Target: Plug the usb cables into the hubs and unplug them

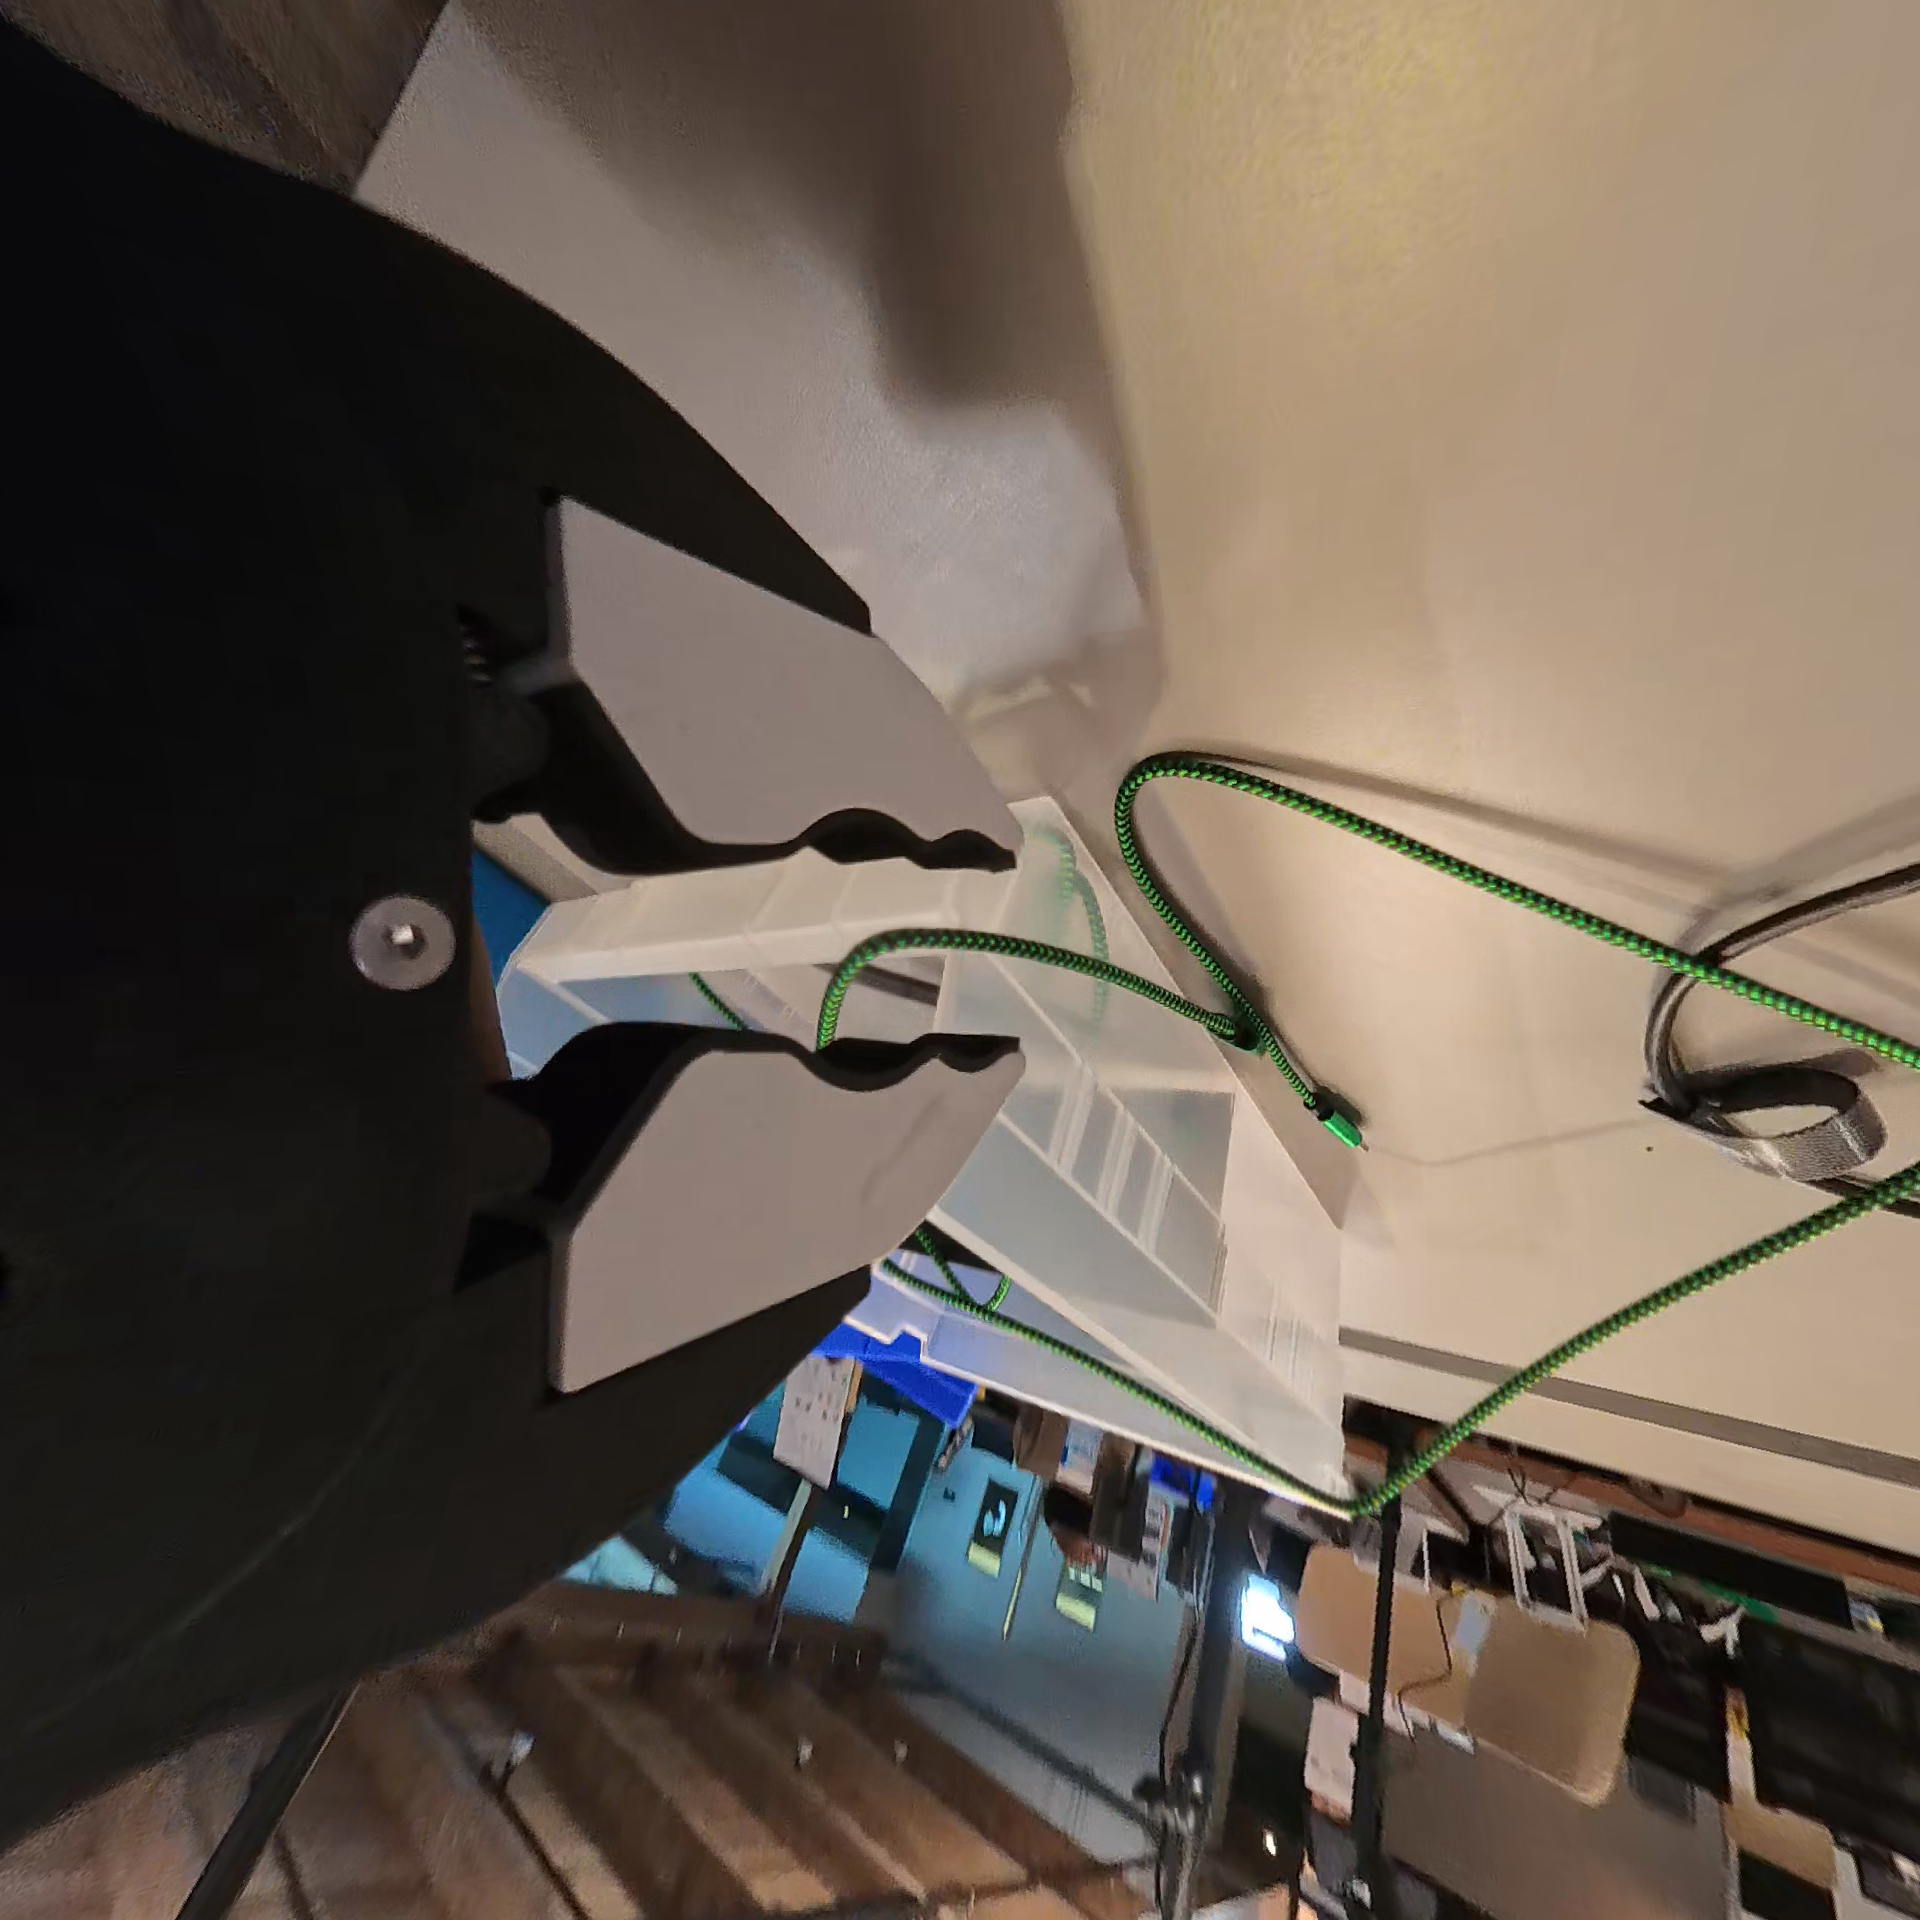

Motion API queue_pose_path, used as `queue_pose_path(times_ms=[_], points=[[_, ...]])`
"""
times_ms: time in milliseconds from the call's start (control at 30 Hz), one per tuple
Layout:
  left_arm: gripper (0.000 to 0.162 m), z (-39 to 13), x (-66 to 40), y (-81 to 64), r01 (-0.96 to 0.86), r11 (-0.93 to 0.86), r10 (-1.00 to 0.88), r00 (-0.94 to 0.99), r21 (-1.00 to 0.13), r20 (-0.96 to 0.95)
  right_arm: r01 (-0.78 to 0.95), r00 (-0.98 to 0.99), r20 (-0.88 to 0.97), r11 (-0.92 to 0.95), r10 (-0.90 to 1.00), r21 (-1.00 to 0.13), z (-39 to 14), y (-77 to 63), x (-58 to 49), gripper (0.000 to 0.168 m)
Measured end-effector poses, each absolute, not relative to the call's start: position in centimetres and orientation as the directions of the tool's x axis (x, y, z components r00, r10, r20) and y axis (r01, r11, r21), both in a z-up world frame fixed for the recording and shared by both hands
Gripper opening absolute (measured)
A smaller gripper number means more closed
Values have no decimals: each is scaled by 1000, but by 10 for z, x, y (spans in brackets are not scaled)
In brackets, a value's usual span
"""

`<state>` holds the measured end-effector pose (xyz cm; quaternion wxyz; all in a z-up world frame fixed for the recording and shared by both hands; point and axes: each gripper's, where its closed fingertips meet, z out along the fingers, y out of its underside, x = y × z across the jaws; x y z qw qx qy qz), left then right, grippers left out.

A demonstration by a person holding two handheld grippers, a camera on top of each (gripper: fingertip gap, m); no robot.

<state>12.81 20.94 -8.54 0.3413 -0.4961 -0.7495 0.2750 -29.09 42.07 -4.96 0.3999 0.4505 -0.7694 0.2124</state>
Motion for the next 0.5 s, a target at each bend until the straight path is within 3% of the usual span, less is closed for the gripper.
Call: queue_pose_path(times_ms=[133,267,500], points=[[15,-86,128,209,560,347,934,-280,-752,222,-874,-142,856,468,-497,127,-45,422,-295,2],[15,-87,128,209,568,347,934,-283,-746,219,-875,-105,868,460,-485,150,-32,423,-296,2],[15,-87,128,209,567,353,932,-282,-744,226,-895,-107,939,444,-326,52,41,426,-309,2]])
